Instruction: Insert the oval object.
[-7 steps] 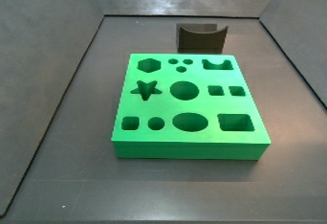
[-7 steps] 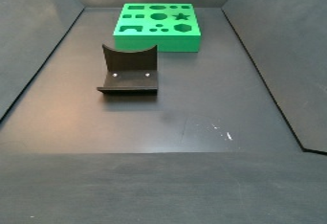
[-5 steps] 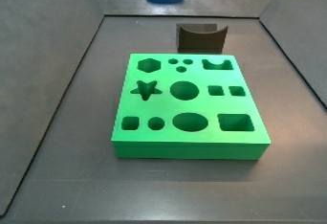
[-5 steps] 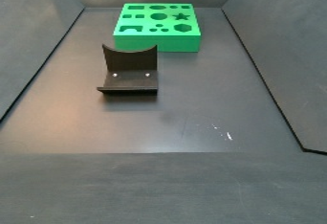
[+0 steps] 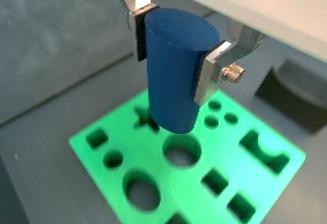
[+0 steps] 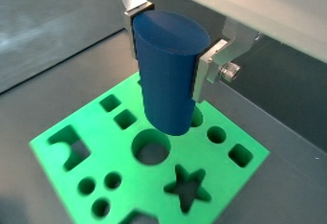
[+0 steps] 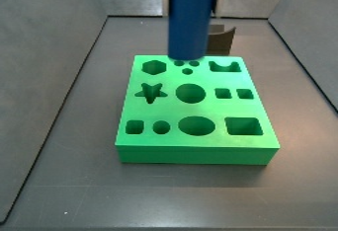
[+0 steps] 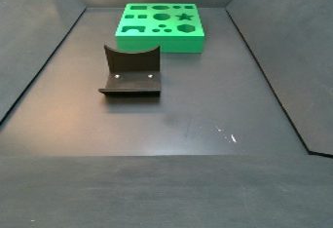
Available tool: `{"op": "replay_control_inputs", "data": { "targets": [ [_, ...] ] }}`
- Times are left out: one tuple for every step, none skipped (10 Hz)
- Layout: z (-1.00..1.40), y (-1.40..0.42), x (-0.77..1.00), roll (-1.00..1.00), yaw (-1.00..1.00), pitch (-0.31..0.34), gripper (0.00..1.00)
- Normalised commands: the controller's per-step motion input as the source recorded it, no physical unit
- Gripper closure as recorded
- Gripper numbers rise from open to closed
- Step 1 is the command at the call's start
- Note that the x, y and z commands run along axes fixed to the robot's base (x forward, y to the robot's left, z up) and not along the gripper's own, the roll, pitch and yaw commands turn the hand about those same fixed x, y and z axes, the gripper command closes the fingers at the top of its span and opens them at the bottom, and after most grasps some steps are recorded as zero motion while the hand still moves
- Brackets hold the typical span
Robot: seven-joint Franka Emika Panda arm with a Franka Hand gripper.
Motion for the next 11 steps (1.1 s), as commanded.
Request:
{"op": "replay_control_inputs", "data": {
  "targets": [
    [-0.96,-0.59,-0.2,0.06,-0.65,-0.211,1.0],
    [-0.87,-0.73,-0.03,0.03,-0.43,-0.189,1.0],
    [-0.69,-0.5,0.0,0.0,0.0,-0.003,1.0],
    [-0.56,-0.36,0.0,0.0,0.1,0.0,1.0],
    [-0.49,-0.29,0.35,0.09,0.0,0.033,1.0],
    [-0.35,-0.2,0.57,0.19,0.0,0.106,1.0],
    [-0.22,-0.19,0.47,0.04,0.0,0.097,1.0],
    [-0.03,-0.02,0.23,0.0,-0.03,0.056,1.0],
    [-0.19,0.0,0.23,0.01,0.0,0.057,1.0],
    [-0.4,0.06,0.29,0.15,0.0,0.091,1.0],
    [-0.47,0.04,0.0,0.19,0.0,0.0,1.0]
  ]
}}
